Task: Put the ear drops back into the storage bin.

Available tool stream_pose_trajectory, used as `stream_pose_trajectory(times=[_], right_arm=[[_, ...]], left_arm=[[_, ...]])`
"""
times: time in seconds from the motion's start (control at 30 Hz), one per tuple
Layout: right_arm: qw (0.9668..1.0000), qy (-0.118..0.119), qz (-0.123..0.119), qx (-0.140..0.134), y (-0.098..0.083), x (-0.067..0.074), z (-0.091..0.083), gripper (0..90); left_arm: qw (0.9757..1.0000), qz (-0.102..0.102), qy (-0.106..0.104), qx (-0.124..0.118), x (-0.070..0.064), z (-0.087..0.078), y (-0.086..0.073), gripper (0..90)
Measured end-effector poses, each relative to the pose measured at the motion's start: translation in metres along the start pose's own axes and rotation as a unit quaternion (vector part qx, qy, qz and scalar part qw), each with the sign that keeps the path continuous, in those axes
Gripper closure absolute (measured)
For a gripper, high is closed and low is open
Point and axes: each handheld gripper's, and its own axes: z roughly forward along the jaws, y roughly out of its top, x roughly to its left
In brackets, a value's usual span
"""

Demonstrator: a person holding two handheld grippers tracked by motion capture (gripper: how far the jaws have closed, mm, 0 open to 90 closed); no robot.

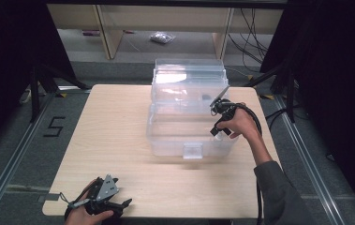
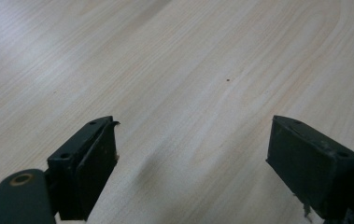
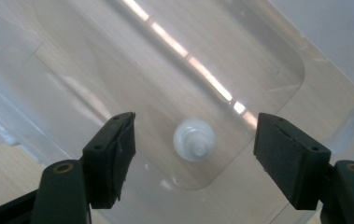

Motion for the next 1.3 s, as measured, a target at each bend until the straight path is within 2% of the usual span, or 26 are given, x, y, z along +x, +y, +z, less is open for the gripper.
stream_pose_trajectory(times=[0.13,0.27,0.4,0.6,0.63,0.67,0.7,0.73,0.83,0.87,0.93,1.0,1.03,1.07,1.1,1.13,1.2,1.23,1.27,1.3], right_arm=[[0.9999,0.001,0.005,-0.013,-0.002,0.005,-0.003,28.3],[0.9999,0.001,-0.004,-0.017,-0.004,0.008,-0.007,25.7],[0.9994,0.0,-0.004,-0.035,-0.006,0.012,-0.013,24.5],[0.999,0.004,0.005,-0.045,-0.01,0.018,-0.023,23.9],[0.9989,0.002,0.0,-0.047,-0.011,0.02,-0.025,24.0],[0.9986,0.004,-0.005,-0.052,-0.012,0.021,-0.026,24.0],[0.9984,0.005,0.001,-0.057,-0.013,0.023,-0.028,23.9],[0.998,0.005,-0.006,-0.062,-0.014,0.023,-0.028,24.0],[0.9981,0.005,-0.007,-0.061,-0.016,0.026,-0.029,24.0],[0.9969,0.006,-0.018,-0.076,-0.018,0.026,-0.029,24.0],[0.9972,0.008,-0.006,-0.074,-0.019,0.03,-0.031,24.0],[0.9969,0.009,-0.007,-0.077,-0.02,0.03,-0.031,23.9],[0.9967,0.011,-0.01,-0.08,-0.02,0.03,-0.032,23.9],[0.9961,0.012,-0.018,-0.086,-0.02,0.032,-0.032,24.0],[0.9966,0.011,-0.006,-0.082,-0.021,0.034,-0.033,23.9],[0.9964,0.013,-0.004,-0.084,-0.021,0.035,-0.033,24.0],[0.9946,0.012,-0.028,-0.099,-0.021,0.034,-0.034,24.0],[0.9946,0.012,-0.028,-0.099,-0.021,0.034,-0.034,24.0],[0.9954,0.018,-0.009,-0.093,-0.022,0.039,-0.036,24.0],[0.9948,0.013,-0.024,-0.098,-0.022,0.038,-0.037,24.0]], left_arm=[[1.0,0.001,-0.001,0.0,0.0,0.0,0.0,15.3],[1.0,-0.001,0.0,0.0,0.0,0.0,0.0,15.3],[1.0,0.0,0.0,0.0,0.0,0.0,0.0,15.3],[1.0,0.0,0.001,-0.001,0.0,0.0,0.0,15.3],[1.0,-0.001,0.001,-0.001,0.0,0.0,0.0,15.3],[0.9999,-0.01,-0.001,-0.009,-0.001,0.0,0.0,15.3],[0.9999,-0.011,-0.004,-0.011,-0.001,0.0,0.0,15.3],[1.0,-0.001,-0.005,0.0,0.001,-0.001,0.0,15.3],[1.0,-0.003,0.0,-0.002,0.001,-0.001,0.0,15.3],[0.9999,-0.01,-0.001,-0.009,-0.001,0.0,0.0,15.3],[0.9999,-0.012,-0.003,-0.011,-0.001,0.0,0.0,15.3],[0.9999,-0.011,-0.005,-0.009,0.0,0.0,0.0,15.3],[1.0,-0.004,-0.001,-0.003,0.0,-0.001,0.0,15.3],[0.9999,-0.011,-0.002,-0.009,-0.001,0.0,0.0,15.3],[0.9999,-0.011,-0.001,-0.011,-0.001,0.0,0.0,15.3],[0.9999,-0.011,-0.002,-0.01,-0.001,0.0,0.0,15.3],[0.9999,-0.011,-0.002,-0.01,-0.001,0.0,0.0,15.3],[0.9999,-0.011,-0.002,-0.01,-0.001,0.0,0.0,15.3],[0.9999,-0.011,-0.002,-0.01,-0.001,0.0,0.0,15.3],[0.9999,-0.012,-0.001,-0.011,-0.001,0.0,-0.001,15.3]])
